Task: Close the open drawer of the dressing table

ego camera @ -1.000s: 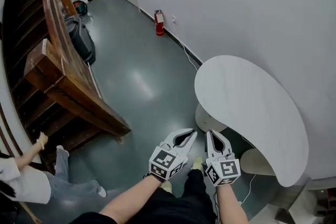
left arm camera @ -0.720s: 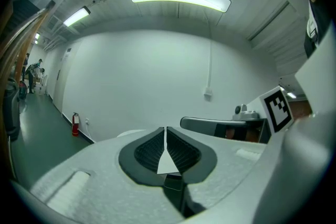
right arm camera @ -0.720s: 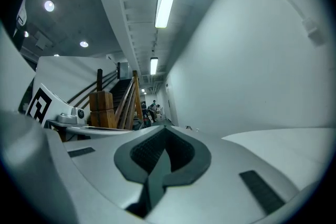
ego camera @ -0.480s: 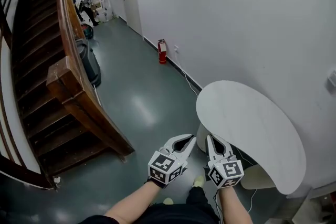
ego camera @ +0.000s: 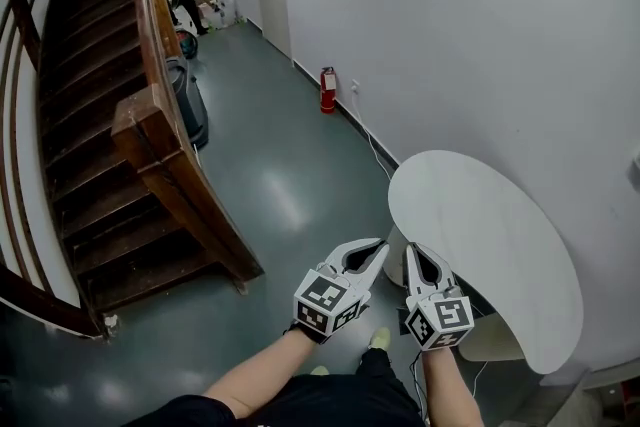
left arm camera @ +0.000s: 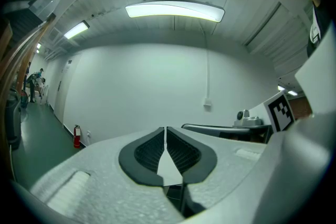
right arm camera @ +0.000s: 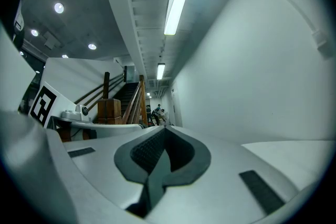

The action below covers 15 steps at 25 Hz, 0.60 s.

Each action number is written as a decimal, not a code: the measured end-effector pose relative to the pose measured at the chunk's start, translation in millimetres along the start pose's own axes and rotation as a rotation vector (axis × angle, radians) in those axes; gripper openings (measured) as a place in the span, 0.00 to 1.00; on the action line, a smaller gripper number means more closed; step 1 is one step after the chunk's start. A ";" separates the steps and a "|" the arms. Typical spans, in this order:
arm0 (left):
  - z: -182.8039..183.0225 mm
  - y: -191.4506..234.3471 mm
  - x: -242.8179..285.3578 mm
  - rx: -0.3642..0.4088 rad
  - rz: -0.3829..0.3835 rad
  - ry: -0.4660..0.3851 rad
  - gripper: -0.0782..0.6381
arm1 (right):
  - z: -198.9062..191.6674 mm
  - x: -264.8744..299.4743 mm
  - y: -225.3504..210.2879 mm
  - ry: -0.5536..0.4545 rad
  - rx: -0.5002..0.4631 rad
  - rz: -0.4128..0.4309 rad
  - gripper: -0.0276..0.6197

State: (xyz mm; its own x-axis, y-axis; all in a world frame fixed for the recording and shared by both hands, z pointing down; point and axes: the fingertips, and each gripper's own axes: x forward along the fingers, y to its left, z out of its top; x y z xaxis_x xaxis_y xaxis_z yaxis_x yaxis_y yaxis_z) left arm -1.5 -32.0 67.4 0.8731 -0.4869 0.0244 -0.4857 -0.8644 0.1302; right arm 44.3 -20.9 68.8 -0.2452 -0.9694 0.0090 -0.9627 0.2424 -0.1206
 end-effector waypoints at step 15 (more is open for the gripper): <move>-3.9 -0.1 -4.1 -0.004 0.019 -0.005 0.14 | -2.4 -2.1 5.1 0.004 -0.009 0.011 0.06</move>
